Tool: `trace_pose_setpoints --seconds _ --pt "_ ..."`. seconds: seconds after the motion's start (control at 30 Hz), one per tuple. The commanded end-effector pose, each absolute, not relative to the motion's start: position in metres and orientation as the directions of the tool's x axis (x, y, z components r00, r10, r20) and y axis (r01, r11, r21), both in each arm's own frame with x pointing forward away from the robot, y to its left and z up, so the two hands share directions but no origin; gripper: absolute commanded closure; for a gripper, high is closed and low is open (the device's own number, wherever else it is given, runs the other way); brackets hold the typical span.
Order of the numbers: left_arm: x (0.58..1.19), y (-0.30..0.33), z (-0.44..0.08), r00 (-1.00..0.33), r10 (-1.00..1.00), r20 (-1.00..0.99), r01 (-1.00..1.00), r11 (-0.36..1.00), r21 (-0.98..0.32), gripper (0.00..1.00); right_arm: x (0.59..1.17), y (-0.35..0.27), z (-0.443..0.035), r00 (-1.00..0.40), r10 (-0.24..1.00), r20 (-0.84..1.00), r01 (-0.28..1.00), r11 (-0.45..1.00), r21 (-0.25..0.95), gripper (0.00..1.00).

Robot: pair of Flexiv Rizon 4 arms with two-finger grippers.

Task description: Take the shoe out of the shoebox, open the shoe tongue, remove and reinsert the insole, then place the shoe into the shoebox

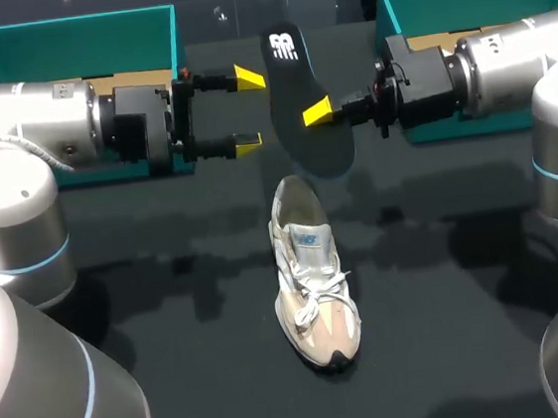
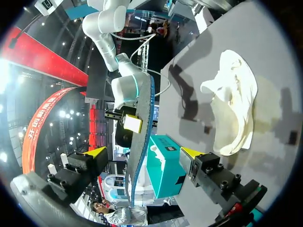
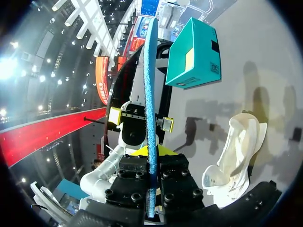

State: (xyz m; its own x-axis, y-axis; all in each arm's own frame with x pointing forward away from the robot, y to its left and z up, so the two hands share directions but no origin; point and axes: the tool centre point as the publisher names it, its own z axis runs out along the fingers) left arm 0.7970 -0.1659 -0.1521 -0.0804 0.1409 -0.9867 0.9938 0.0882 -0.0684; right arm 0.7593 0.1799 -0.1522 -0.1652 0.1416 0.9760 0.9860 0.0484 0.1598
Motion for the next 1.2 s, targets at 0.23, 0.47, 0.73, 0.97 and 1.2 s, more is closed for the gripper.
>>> trace_pose_setpoints --seconds 0.23,0.47,0.73,0.97,1.2 --pt "0.769 -0.152 -0.181 -0.371 0.325 -0.87 0.924 0.225 -0.31 0.0 0.767 0.168 -0.171 -0.205 0.048 0.978 0.977 -0.049 0.208 1.0" --pt "0.772 -0.129 -0.186 -0.649 0.298 -0.7 0.76 0.296 -0.579 0.0 0.774 0.164 -0.175 -0.305 0.033 0.952 0.946 -0.101 0.307 1.0" --pt "0.772 -0.129 -0.186 -0.649 0.298 -0.7 0.76 0.296 -0.579 0.0 0.774 0.164 -0.175 -0.305 0.033 0.952 0.946 -0.101 0.307 1.0" --pt "0.775 -0.128 -0.191 -0.762 0.231 -0.605 0.643 0.385 -0.662 0.0 0.776 0.162 -0.173 -0.354 0.012 0.935 0.927 -0.124 0.353 1.0" --pt "0.78 -0.118 -0.201 -0.926 0.151 -0.346 0.374 0.49 -0.787 0.0 0.793 0.158 -0.186 -0.478 0.009 0.878 0.871 -0.12 0.476 1.0"
